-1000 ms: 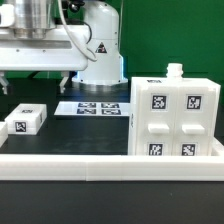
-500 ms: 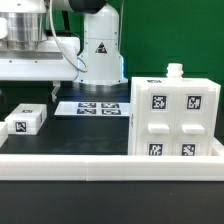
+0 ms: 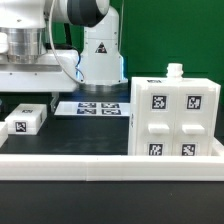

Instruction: Assemble cabinet

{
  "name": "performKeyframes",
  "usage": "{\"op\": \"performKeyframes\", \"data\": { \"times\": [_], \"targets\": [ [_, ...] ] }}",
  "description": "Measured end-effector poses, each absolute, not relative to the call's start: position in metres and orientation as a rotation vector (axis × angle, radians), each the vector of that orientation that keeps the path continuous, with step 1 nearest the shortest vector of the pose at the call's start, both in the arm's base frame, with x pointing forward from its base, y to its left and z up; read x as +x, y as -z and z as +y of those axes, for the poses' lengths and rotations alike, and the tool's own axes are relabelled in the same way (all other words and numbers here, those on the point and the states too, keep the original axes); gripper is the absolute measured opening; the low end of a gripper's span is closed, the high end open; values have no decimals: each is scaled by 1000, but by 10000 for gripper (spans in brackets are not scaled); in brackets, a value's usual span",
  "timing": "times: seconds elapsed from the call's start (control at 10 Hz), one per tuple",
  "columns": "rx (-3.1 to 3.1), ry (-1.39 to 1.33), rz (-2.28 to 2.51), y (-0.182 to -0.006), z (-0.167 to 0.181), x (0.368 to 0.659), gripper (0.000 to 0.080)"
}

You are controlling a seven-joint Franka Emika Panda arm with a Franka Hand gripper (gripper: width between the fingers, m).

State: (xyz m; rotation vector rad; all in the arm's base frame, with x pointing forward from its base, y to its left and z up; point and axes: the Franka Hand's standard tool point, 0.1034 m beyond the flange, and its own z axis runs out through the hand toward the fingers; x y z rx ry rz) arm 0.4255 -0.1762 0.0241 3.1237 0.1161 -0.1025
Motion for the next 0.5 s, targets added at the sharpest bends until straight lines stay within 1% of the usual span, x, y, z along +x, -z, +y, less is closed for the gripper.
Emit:
{"op": "performKeyframes", "data": {
  "times": [0.5],
  "targets": [
    [3126,137,125,-14,-174,419,797]
  ]
}}
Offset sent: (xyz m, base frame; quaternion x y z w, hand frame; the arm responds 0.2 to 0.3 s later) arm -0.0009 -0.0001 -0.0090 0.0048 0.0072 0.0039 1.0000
